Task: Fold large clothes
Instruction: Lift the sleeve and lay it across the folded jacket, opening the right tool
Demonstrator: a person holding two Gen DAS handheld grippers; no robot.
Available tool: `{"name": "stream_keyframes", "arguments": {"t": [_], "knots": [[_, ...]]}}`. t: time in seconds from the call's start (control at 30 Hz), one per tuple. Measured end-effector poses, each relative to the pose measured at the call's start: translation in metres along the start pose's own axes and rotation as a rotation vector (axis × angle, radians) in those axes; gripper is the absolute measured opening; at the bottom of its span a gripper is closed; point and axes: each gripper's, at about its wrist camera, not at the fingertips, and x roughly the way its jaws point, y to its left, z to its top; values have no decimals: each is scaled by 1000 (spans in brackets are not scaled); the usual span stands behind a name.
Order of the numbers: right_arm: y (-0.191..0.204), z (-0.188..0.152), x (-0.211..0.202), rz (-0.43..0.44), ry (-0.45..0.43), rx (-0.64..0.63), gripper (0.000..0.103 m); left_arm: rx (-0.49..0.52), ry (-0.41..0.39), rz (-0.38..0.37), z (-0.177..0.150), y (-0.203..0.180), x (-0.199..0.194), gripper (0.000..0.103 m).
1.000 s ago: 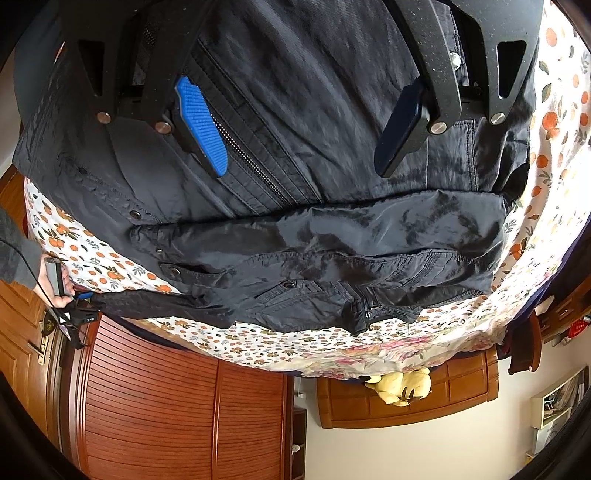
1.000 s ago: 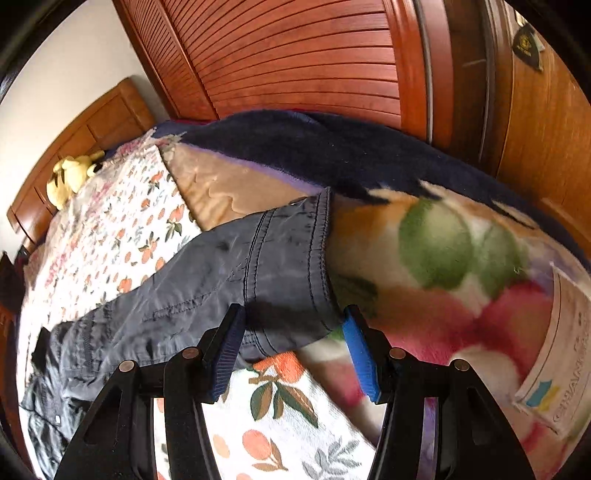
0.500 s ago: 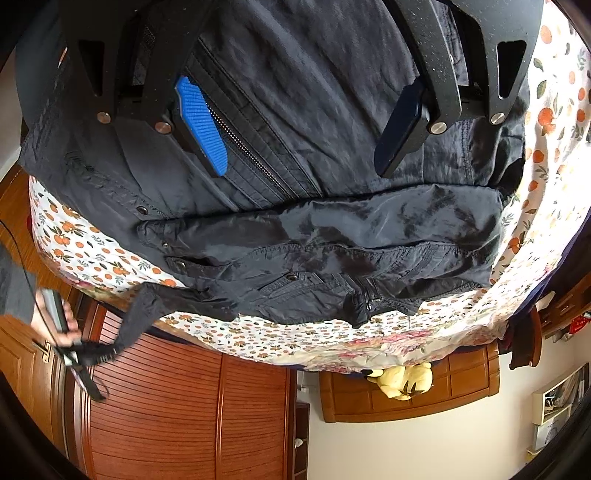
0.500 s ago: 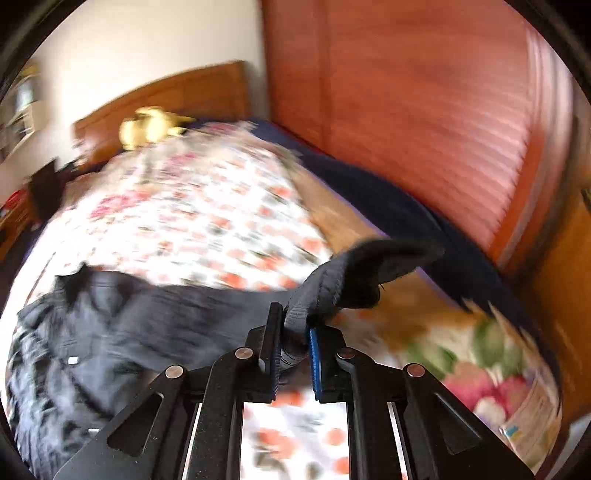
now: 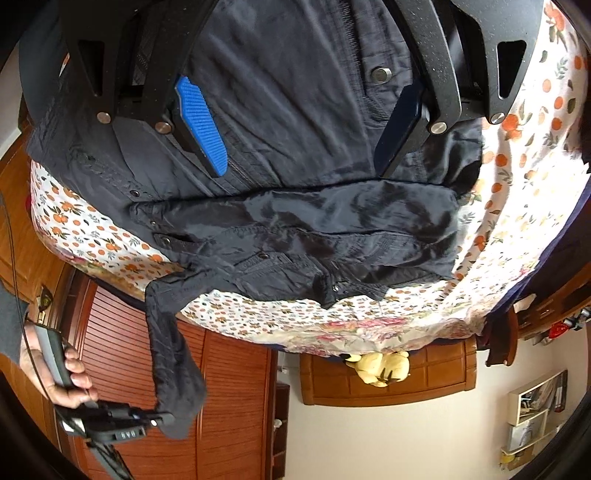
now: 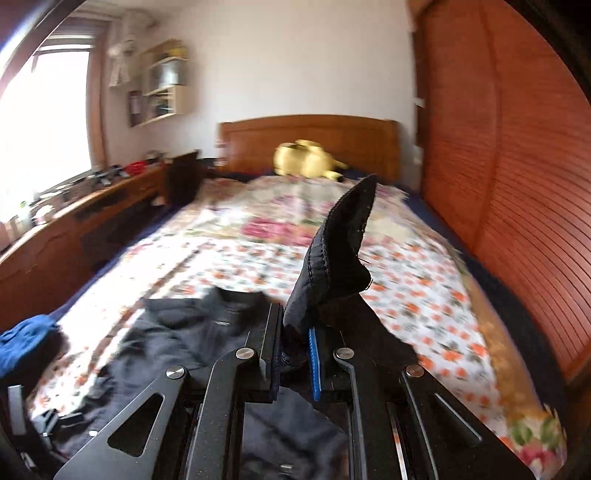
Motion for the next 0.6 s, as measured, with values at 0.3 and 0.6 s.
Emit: {"name": "stream_keyframes", "arguments": {"t": [0.3,0.6], "knots": [[54,-5,-10,174,-14,-62,12,-42,-26,42,-1,25,-17,82],[43,-18,21,244,81,-138,12,-65,-38,57,-2,37,-21,82]]}}
